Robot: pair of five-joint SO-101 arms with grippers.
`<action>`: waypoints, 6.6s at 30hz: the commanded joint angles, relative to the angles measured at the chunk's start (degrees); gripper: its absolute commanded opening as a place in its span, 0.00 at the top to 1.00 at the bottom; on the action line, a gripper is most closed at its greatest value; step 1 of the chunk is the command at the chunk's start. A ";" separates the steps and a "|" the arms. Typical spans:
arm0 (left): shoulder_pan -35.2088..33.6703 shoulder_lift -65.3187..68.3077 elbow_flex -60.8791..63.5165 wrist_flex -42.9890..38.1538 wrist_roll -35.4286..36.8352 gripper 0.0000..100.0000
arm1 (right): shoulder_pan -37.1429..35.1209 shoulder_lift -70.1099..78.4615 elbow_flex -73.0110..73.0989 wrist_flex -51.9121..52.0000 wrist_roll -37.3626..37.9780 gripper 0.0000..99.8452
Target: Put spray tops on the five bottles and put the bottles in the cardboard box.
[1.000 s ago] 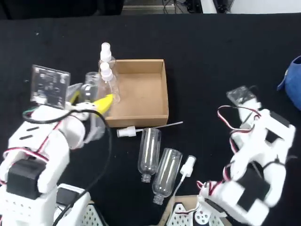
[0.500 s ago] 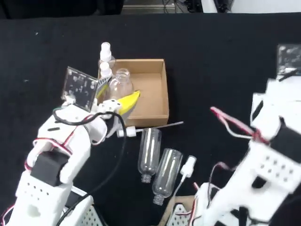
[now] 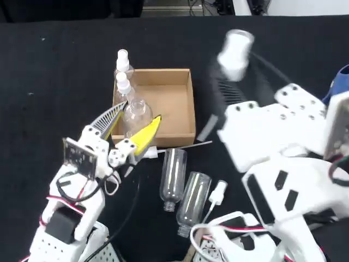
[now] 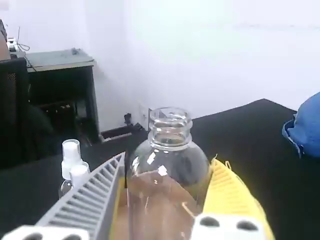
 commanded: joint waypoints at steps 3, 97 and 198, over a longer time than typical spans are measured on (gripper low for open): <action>0.75 -5.71 3.21 -2.64 0.70 0.97 | -10.81 1.54 3.03 -16.88 -0.44 0.99; -8.66 20.75 0.31 -22.42 0.70 0.97 | 24.53 -8.48 67.56 -23.82 3.60 0.97; -15.52 71.82 11.38 -72.09 4.66 0.97 | 15.65 -7.96 94.81 -53.80 4.22 0.97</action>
